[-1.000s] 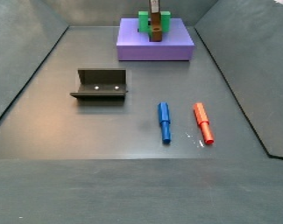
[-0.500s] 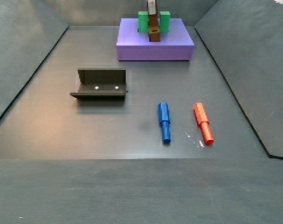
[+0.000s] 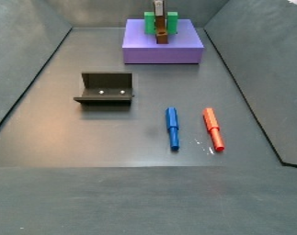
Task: Pick up the brown object. Move up. Move to above the board. Insert the brown object.
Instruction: Insert the brown object.
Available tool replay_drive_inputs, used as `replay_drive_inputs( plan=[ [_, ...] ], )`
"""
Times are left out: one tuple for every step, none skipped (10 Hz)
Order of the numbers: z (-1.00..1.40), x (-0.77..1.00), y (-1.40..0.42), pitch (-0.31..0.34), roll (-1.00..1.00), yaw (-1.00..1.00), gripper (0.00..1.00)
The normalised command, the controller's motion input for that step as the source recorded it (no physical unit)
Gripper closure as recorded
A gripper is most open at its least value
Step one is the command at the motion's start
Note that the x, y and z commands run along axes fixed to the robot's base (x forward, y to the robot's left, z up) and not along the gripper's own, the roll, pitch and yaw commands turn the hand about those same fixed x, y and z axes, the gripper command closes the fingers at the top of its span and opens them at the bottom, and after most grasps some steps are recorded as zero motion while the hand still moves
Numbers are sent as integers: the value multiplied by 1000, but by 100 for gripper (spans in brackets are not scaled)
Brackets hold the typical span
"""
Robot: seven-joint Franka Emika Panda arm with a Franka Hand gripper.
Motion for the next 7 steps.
replay_drive_inputs(
  plan=[
    [-49, 263, 0, -51, -101, 69, 100],
    [-206, 37, 0, -147, -134, 43, 100],
    [-289, 0, 0, -166, -80, 0, 100],
    [-431, -77, 0, -156, -33, 0, 100],
    [-649, -397, 0, -287, 0, 20, 100],
    [-597, -531, 0, -330, -4, 34, 100],
    [-440, -477, 0, -316, -11, 43, 100]
  ],
)
